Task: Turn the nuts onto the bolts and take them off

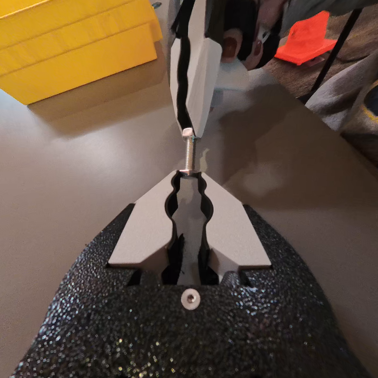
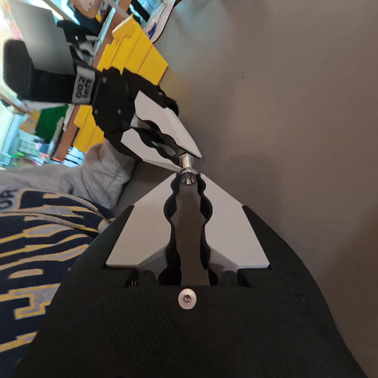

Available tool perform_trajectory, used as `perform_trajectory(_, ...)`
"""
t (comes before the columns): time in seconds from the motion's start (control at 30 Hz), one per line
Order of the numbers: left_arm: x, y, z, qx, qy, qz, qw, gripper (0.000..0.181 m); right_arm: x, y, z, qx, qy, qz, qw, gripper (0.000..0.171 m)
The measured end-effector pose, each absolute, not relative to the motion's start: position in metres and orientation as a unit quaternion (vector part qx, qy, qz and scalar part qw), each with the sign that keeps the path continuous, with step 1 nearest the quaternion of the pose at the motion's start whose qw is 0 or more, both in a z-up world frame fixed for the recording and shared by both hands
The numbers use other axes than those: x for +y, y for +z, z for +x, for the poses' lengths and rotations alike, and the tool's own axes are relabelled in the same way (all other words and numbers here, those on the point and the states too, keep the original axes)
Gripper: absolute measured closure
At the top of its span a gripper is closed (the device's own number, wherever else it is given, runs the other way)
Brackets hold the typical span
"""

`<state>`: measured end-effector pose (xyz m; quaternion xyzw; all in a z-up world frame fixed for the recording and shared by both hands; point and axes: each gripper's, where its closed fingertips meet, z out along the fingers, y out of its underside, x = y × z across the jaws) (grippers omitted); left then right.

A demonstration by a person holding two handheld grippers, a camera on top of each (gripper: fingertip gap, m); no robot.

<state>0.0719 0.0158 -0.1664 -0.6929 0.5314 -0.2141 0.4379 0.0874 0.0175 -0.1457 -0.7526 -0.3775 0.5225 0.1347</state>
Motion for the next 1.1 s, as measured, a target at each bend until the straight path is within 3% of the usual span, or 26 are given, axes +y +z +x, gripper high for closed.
perform_trajectory(0.27,0.021,-0.18,0.073,0.576,-0.122,-0.68,0.437,0.166,0.022,-0.161,0.092,-0.194,0.592,-0.782,-0.027,0.156)
perform_trajectory(0.57,0.02,-0.181,0.075,0.588,-0.116,-0.67,0.438,0.166,0.022,-0.164,0.092,-0.217,0.583,-0.783,-0.017,0.151)
perform_trajectory(0.77,0.02,-0.181,0.074,0.582,-0.121,-0.675,0.437,0.166,0.019,-0.169,0.093,-0.294,0.539,-0.789,0.034,0.144)
perform_trajectory(0.87,0.02,-0.18,0.073,0.575,-0.132,-0.68,0.435,0.167,0.019,-0.164,0.095,-0.343,0.537,-0.767,0.077,0.131)
perform_trajectory(1.0,0.015,-0.179,0.073,0.556,-0.189,-0.69,0.423,0.166,0.02,-0.143,0.096,-0.482,0.504,-0.677,0.235,0.111)
perform_trajectory(1.1,0.009,-0.18,0.074,0.561,-0.213,-0.689,0.407,0.167,0.011,-0.136,0.099,-0.637,0.396,-0.548,0.372,0.112)
